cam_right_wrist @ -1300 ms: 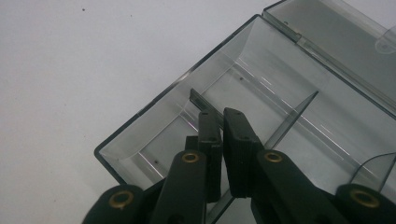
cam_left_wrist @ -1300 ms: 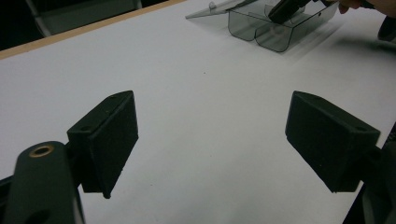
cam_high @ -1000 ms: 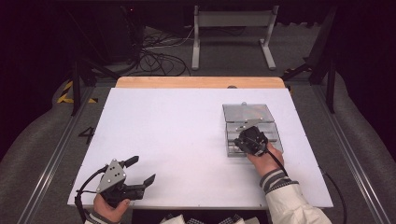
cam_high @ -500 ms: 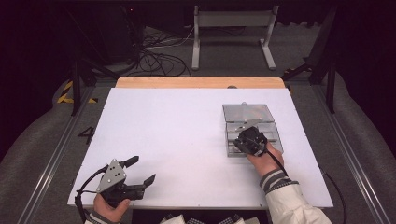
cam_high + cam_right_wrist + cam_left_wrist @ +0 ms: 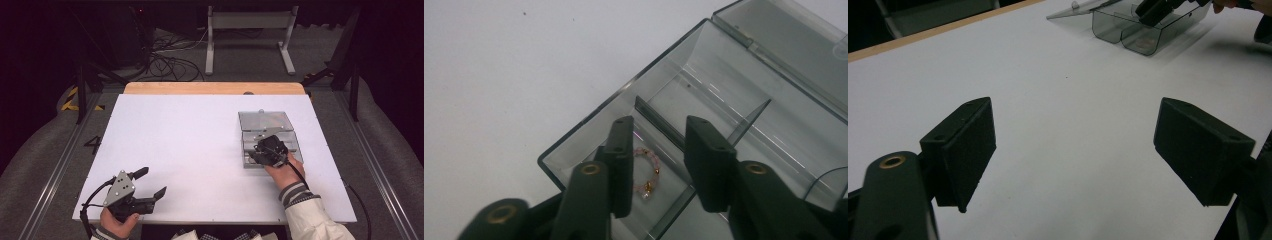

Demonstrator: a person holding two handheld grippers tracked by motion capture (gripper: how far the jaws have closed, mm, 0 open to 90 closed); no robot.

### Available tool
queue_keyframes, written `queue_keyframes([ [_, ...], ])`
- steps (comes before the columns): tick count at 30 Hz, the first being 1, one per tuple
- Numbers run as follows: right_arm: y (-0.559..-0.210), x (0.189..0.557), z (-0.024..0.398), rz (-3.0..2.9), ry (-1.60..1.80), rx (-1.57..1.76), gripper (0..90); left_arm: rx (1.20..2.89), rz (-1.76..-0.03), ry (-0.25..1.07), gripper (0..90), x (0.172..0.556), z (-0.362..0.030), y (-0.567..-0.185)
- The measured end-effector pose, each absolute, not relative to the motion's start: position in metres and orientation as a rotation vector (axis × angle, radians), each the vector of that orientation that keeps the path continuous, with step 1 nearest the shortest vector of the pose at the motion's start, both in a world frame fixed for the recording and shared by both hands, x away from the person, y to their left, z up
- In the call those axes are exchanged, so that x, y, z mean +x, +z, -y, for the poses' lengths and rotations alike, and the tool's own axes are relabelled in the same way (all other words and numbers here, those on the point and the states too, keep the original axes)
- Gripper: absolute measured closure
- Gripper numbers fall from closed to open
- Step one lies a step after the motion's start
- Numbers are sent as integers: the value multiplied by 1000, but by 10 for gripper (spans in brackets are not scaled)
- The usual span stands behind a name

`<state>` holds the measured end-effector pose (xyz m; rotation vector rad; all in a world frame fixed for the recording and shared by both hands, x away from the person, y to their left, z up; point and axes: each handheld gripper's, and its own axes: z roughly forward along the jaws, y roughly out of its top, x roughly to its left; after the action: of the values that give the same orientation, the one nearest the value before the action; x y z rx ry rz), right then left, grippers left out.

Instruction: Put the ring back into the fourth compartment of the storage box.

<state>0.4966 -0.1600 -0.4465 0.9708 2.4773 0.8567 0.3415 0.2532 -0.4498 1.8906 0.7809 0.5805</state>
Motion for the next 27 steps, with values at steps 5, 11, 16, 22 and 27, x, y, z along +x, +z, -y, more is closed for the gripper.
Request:
queue_keyframes([
  [5,-438,493,163,-2449,895,965,483,1888,-781,580,177,341,-253,-449],
  [11,-427,486,165,-2418,958,949,391,1888,-779,581,177,340,-254,-449],
  [16,-418,480,166,-2390,1005,933,295,1885,-776,581,177,340,-254,-448],
  [22,-412,474,167,-2384,1047,907,223,1885,-779,580,177,340,-254,-448],
  [27,-409,470,167,-2387,1069,896,187,1886,-776,582,177,340,-254,-448],
])
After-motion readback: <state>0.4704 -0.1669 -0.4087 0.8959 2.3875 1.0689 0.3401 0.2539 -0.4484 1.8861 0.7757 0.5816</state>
